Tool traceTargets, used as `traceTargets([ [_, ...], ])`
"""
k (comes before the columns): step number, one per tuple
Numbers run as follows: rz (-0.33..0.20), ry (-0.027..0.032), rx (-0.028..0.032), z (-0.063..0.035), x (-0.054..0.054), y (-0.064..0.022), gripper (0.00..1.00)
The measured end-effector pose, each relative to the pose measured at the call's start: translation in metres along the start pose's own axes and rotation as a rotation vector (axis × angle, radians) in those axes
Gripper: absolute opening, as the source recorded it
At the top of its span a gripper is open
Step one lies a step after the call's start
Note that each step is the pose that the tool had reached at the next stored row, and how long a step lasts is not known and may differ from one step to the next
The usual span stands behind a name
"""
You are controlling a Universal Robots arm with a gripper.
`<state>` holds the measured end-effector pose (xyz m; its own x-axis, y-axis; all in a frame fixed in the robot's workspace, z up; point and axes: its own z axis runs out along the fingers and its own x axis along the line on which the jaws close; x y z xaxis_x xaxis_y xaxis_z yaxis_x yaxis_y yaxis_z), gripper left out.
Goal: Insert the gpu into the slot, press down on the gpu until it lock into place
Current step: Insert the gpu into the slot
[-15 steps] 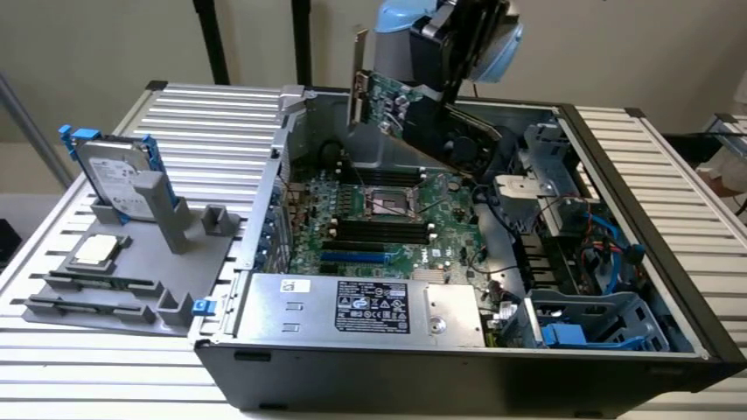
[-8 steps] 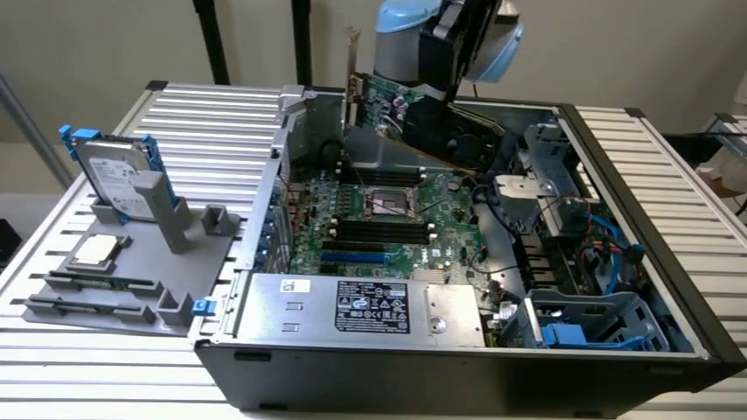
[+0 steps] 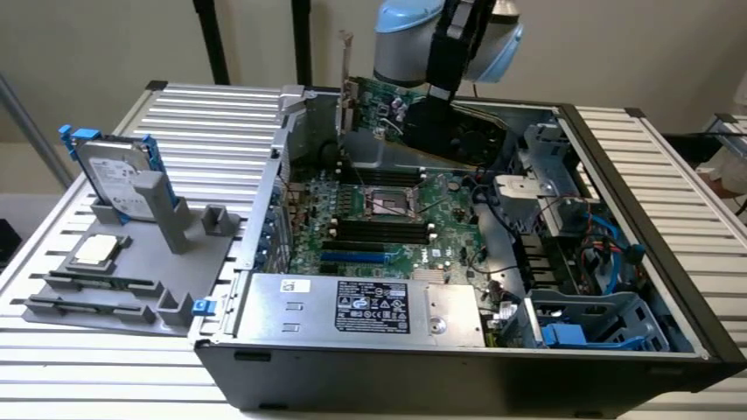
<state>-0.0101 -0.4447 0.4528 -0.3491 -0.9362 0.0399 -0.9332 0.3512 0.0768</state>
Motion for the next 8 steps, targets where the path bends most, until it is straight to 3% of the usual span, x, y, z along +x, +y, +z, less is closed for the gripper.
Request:
traceTargets([
  [8,-0.139,0.0086,0.0049,-0.0018,0.0001,0.0001,0.26],
])
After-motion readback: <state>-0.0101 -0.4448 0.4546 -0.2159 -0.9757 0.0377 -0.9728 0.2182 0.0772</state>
